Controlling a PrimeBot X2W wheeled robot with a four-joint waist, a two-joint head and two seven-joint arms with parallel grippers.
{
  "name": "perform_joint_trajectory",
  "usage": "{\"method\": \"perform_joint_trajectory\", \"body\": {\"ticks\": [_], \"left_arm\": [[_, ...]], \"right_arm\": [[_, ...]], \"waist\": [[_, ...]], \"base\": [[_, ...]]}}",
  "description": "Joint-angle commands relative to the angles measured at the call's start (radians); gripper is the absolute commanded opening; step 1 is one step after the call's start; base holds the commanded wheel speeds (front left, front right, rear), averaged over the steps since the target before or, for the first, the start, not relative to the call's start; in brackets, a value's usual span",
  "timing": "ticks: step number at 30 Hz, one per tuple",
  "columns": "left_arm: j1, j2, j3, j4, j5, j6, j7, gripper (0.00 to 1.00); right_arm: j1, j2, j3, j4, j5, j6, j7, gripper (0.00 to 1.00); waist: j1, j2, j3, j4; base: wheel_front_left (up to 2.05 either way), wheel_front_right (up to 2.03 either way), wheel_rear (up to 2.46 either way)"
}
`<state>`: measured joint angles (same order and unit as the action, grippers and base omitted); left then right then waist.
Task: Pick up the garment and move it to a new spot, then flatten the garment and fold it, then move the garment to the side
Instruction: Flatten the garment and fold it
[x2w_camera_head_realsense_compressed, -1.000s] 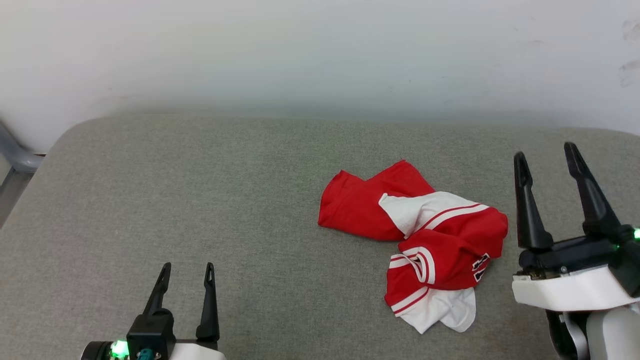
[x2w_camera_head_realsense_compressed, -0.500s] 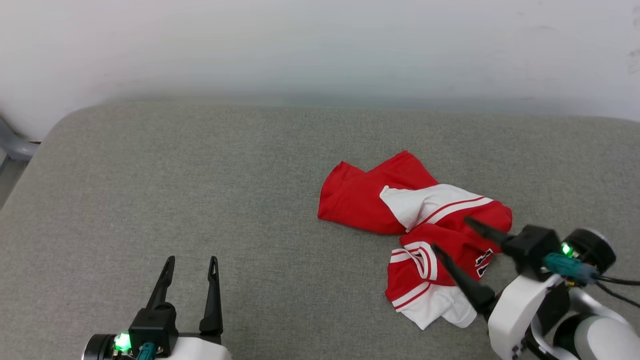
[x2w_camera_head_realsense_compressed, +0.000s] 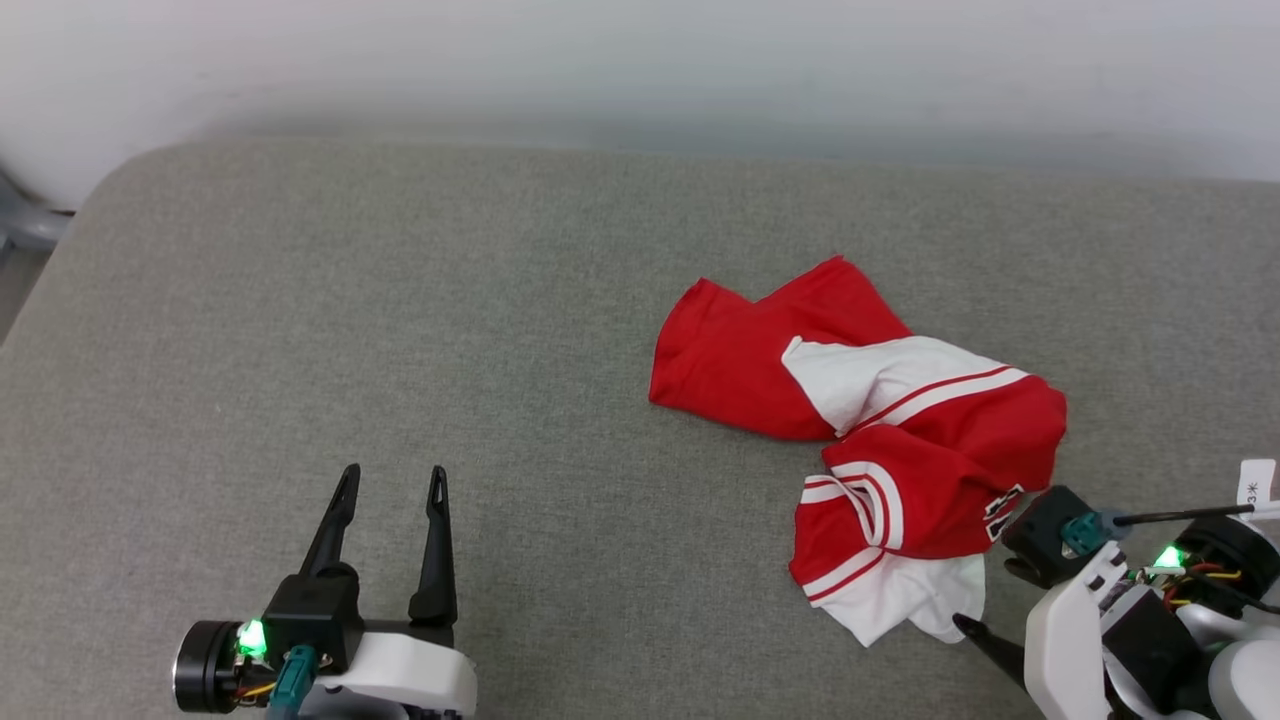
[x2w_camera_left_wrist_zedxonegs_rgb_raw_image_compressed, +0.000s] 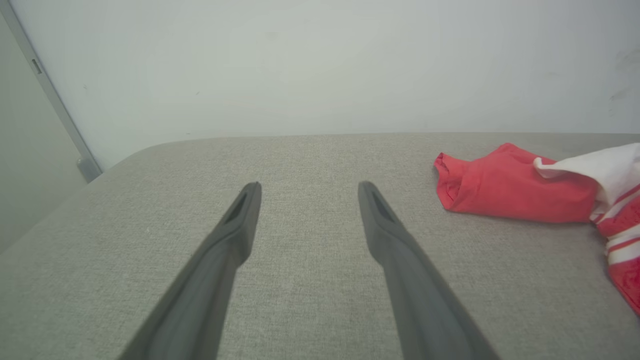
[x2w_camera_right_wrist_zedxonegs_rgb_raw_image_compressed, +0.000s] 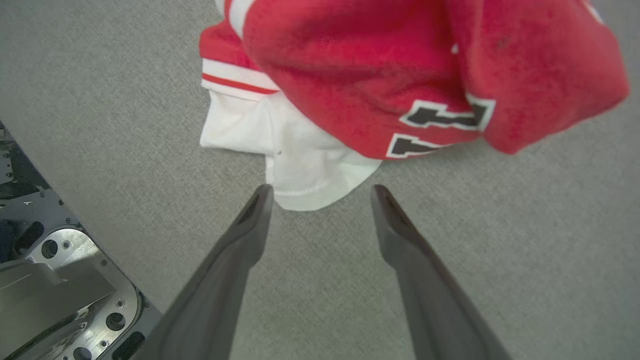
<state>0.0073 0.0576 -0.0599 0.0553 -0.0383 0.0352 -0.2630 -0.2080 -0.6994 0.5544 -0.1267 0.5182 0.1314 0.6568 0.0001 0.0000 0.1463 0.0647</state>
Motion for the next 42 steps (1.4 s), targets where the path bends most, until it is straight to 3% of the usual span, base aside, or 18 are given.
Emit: {"method": "perform_joint_trajectory", "body": {"ticks": [1, 9, 19, 20, 21, 22, 30, 36, 42], "left_arm": [[-0.013, -0.001, -0.002, -0.002, 0.0, -0.002, -0.003, 1.0], [-0.055, -0.005, -0.018, -0.009, -0.005, 0.009, -0.003, 1.0], [-0.074, -0.007, -0.027, -0.002, -0.009, 0.018, -0.003, 1.0], [-0.07, -0.007, -0.025, -0.001, -0.009, 0.019, -0.003, 1.0], [-0.067, -0.008, -0.023, 0.0, -0.008, 0.02, -0.003, 1.0], [-0.063, -0.008, -0.022, 0.002, -0.007, 0.02, -0.003, 1.0], [-0.025, -0.007, -0.013, 0.014, 0.005, 0.012, -0.003, 1.0], [0.006, -0.007, -0.006, 0.013, 0.01, 0.007, -0.003, 1.0], [0.024, -0.007, -0.007, 0.014, 0.012, -0.001, -0.003, 1.0]], "right_arm": [[-0.019, -0.002, 0.004, 0.003, 0.002, -0.001, 0.0, 1.0], [-0.089, 0.011, 0.093, 0.07, 0.001, -0.001, 0.006, 1.0], [-0.132, 0.041, 0.257, 0.274, 0.005, -0.001, -0.064, 1.0], [-0.138, 0.045, 0.266, 0.287, 0.007, -0.001, -0.081, 0.44], [-0.145, 0.05, 0.272, 0.295, 0.01, -0.001, -0.101, 0.18], [-0.149, 0.052, 0.278, 0.301, 0.014, -0.001, -0.117, 0.0], [-0.138, 0.046, 0.224, 0.289, 0.034, -0.002, -0.264, 0.0], [-0.033, 0.009, 0.069, 0.268, 0.056, -0.001, -0.306, 0.0], [0.086, -0.028, -0.098, 0.341, 0.071, -0.002, -0.316, 0.0]], "waist": [[-0.0001, 0.0, 0.019, 0.013], [-0.0001, 0.0, 0.094, 0.048], [-0.0001, 0.0, 0.118, 0.059], [-0.0001, 0.0, 0.115, 0.055], [-0.0001, 0.0, 0.112, 0.051], [-0.0001, 0.0, 0.106, 0.046], [-0.0001, 0.0, 0.032, -0.008], [-0.0001, 0.0, -0.018, -0.047], [-0.0001, 0.0, -0.04, -0.064]], "base": [[0.0, 0.0, 0.0], [0.0, 0.0, 0.0], [0.0, 0.0, 0.0], [0.0, 0.0, 0.0], [0.0, 0.0, 0.0], [0.0, 0.0, 0.0], [0.0, 0.0, 0.0], [0.0, 0.0, 0.0], [0.0, 0.0, 0.0]]}}
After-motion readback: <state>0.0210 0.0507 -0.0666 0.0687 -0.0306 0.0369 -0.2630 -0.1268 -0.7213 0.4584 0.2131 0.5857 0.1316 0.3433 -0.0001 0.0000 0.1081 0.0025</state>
